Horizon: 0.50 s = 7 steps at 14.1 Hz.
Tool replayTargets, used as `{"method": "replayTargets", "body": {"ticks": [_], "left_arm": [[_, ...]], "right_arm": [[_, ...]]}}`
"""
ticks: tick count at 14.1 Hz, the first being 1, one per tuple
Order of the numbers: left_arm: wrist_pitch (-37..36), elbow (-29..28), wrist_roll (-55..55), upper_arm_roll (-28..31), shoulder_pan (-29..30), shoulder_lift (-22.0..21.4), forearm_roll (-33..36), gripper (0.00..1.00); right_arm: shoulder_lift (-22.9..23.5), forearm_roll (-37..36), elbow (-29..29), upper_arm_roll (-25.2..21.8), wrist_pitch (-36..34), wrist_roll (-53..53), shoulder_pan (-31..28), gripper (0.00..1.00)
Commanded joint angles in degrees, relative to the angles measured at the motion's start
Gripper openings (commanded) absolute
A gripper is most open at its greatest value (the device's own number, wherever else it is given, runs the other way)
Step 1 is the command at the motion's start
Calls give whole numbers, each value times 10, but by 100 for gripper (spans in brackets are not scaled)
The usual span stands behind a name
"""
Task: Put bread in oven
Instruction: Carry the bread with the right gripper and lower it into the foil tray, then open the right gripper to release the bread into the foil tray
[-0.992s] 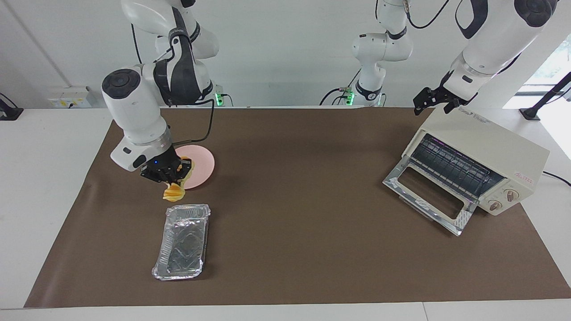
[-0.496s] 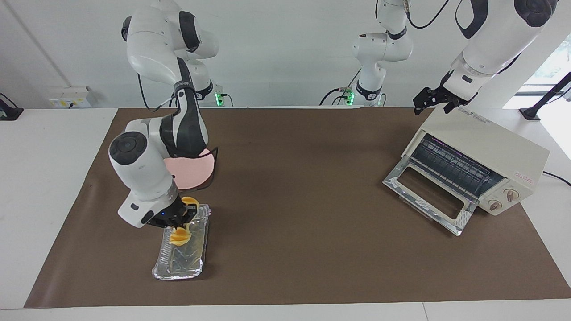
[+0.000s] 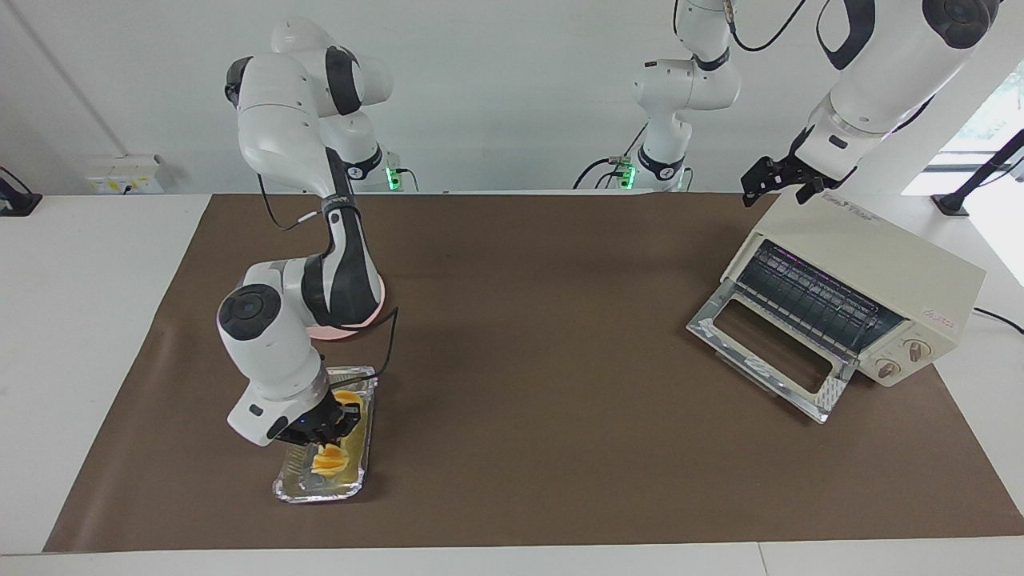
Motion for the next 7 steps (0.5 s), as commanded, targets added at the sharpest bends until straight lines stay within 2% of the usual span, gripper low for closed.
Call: {"method": "replayTargets", "body": {"ticks": [1, 2, 7], "left_arm": [[-7, -2, 0, -3, 5, -7, -1, 100], [-7, -3, 0, -3, 5, -7, -1, 100], [-7, -2, 0, -3, 5, -7, -1, 100]], "right_arm": [[-19, 4, -35, 5, 16, -13, -8, 18], [-20, 5, -35, 5, 10, -13, -10, 99], [-58, 3, -26, 4, -65, -14, -21, 100]]}}
